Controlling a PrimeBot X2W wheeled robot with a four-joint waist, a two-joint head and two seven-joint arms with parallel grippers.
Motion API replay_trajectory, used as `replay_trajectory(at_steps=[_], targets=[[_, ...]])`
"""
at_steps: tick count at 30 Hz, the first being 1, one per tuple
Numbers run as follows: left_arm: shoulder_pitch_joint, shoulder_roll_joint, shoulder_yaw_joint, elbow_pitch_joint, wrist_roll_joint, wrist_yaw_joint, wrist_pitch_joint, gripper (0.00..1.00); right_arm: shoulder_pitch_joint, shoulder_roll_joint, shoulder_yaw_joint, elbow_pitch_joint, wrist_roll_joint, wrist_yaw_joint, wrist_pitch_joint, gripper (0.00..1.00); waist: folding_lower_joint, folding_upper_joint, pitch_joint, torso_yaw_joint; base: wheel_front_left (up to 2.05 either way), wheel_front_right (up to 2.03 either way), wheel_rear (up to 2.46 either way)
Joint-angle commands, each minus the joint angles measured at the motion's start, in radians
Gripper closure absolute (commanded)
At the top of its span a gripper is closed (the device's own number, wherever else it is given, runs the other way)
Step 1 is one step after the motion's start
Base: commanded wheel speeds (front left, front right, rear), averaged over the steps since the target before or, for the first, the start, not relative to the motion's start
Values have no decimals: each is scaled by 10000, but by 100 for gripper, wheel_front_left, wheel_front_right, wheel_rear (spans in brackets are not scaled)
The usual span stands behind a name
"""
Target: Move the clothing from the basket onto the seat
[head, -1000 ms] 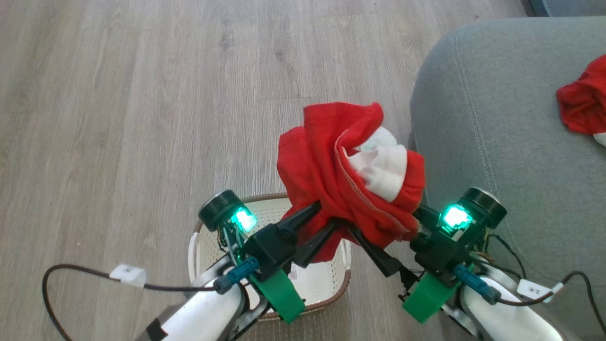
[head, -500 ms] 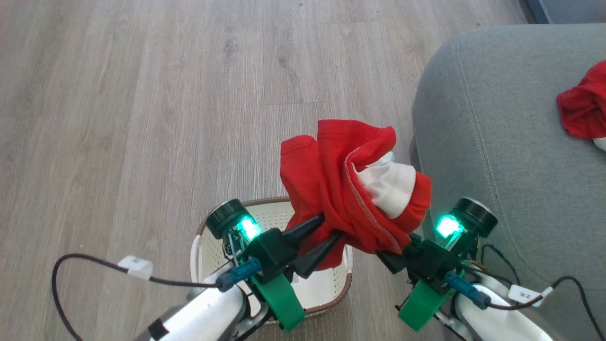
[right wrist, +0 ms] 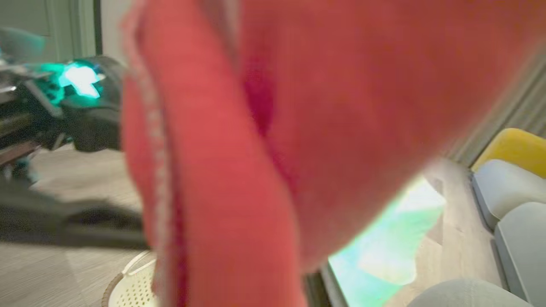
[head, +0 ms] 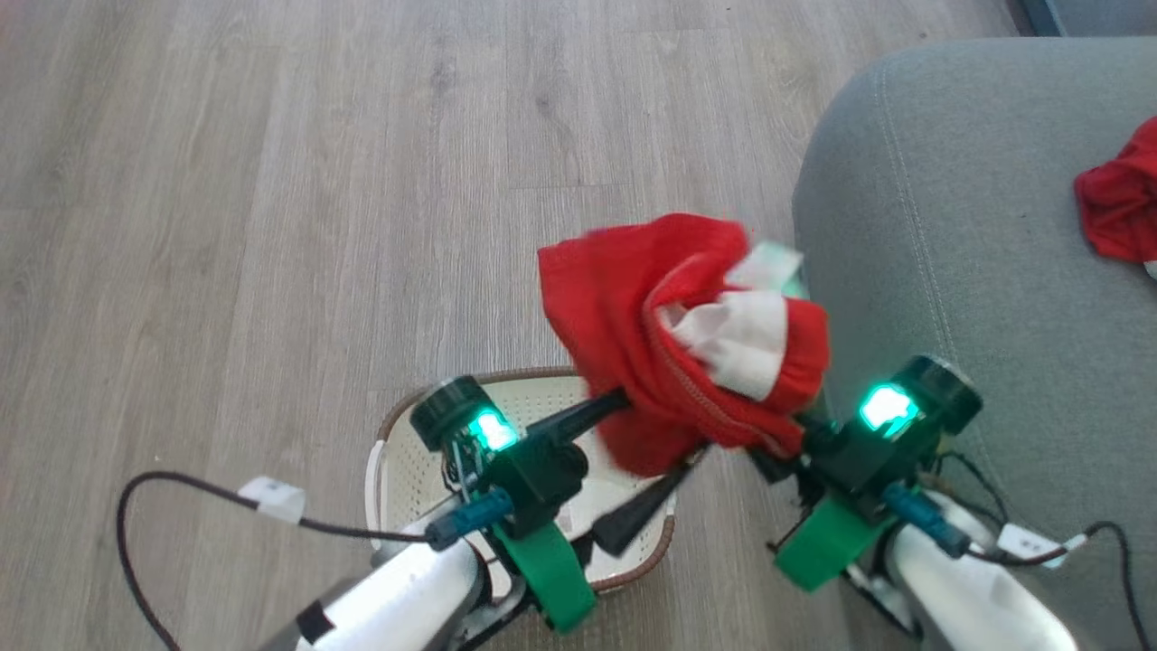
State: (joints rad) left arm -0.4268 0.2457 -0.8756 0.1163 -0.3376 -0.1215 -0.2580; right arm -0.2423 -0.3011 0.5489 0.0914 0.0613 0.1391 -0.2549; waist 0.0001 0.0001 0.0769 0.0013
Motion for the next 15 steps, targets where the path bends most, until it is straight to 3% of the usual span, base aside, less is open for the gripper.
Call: replay_trajectory(at_steps=[1, 15], targets=[[-58, 3, 113, -149, -129, -92, -38, 0, -289, 165, -294, -510, -41, -84, -69, 100, -1, -1, -16, -13, 0, 0, 0], [375, -70, 845, 14, 280, -92, -38, 0, 58, 758, -2224, -839, 153, -84, -69, 100, -1, -1, -124, -73, 0, 0, 0]])
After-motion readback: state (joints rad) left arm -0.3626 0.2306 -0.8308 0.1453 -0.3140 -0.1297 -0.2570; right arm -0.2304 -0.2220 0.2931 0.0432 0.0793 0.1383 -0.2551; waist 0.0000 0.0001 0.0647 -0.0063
